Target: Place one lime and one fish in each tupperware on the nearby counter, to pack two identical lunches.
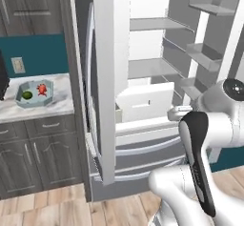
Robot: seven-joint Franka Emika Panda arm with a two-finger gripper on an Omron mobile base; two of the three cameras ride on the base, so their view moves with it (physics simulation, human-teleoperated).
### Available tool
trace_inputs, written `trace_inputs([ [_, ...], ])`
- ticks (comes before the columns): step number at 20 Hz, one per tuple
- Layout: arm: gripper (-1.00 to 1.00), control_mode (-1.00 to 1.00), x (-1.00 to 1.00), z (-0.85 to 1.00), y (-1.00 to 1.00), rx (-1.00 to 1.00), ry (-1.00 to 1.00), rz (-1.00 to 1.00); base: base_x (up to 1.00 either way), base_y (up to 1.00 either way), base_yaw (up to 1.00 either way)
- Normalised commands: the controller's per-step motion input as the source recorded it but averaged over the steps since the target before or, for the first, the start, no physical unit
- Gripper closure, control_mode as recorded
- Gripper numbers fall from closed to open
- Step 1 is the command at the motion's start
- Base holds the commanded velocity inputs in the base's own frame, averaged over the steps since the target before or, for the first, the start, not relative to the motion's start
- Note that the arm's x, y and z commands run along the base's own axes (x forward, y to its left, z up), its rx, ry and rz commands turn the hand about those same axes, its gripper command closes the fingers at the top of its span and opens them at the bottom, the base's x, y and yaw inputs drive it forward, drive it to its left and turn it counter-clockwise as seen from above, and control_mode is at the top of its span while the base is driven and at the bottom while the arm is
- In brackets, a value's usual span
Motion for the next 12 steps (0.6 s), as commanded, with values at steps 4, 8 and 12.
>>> trace_inputs([
  [4, -1.0, 1.0, 0.0, 0.0, 0.0, 0.0, 0.0, 0.0, 0.24, -0.62, 0.0],
  [8, -1.0, 1.0, 0.0, 0.0, 0.0, 0.0, 0.0, 0.0, 0.44, -0.14, 0.01],
  [12, -1.0, 1.0, 0.0, 0.0, 0.0, 0.0, 0.0, 0.0, 0.72, 0.0, 0.03],
])
